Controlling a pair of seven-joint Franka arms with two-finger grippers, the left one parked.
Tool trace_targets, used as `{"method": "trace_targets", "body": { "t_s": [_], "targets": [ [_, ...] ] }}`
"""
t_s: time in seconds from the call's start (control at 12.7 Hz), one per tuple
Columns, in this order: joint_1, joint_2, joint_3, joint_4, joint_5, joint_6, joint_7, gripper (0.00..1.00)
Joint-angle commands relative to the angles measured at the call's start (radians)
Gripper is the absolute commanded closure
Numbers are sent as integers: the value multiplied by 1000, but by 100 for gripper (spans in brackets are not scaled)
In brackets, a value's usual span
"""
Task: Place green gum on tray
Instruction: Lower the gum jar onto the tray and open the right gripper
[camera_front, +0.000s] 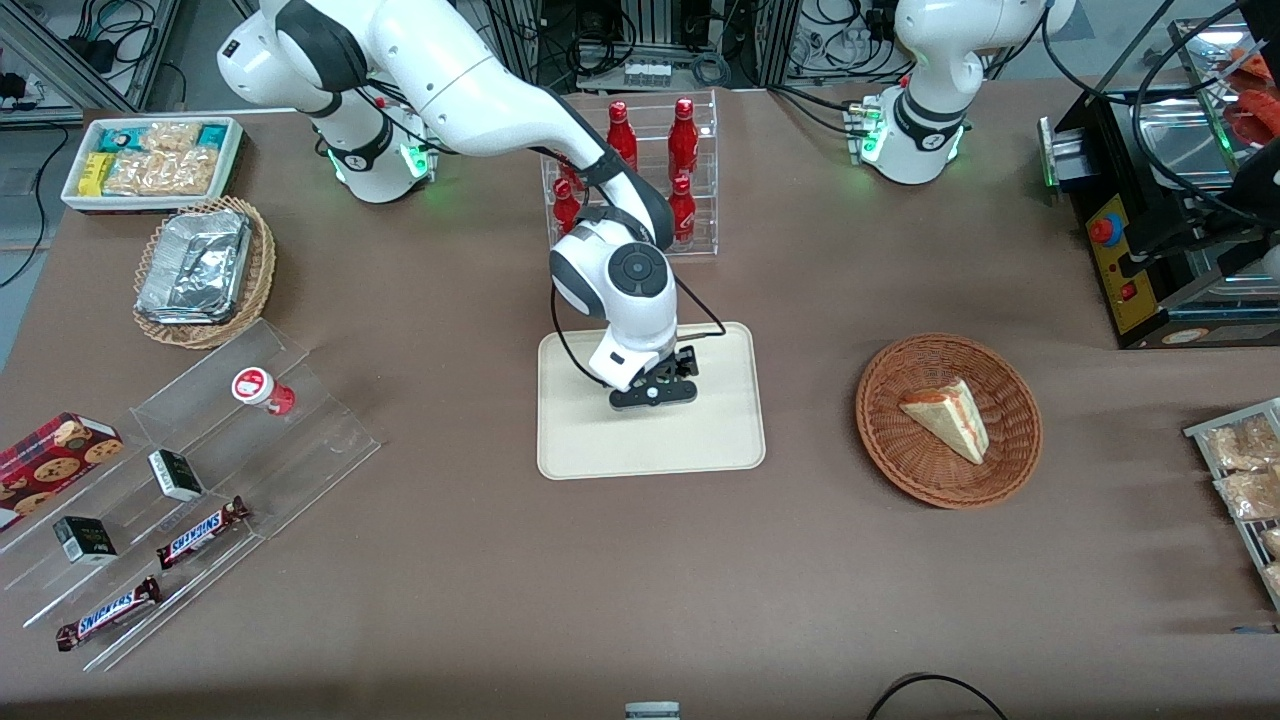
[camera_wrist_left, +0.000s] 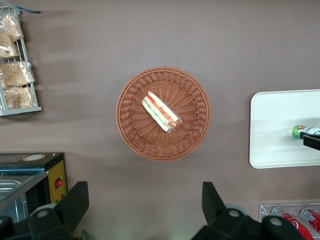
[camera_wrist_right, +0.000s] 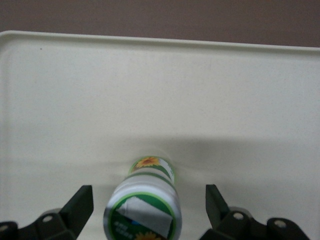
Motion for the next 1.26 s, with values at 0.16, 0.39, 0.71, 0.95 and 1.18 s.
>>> {"method": "trace_targets", "body": {
  "t_s": [0.16,0.39,0.71,0.95,1.18],
  "targets": [
    [-4,-69,-8,11,-10,-109,-37,0],
    [-17,-154,-13,6,1,-221,-85,0],
    [-103,-257,-14,0,7,-402,-183,0],
    [-154,-286,-14,-11,7,-451,-217,0],
    [-241,-324,-11,-11,11,-517,-309,0]
  ]
}}
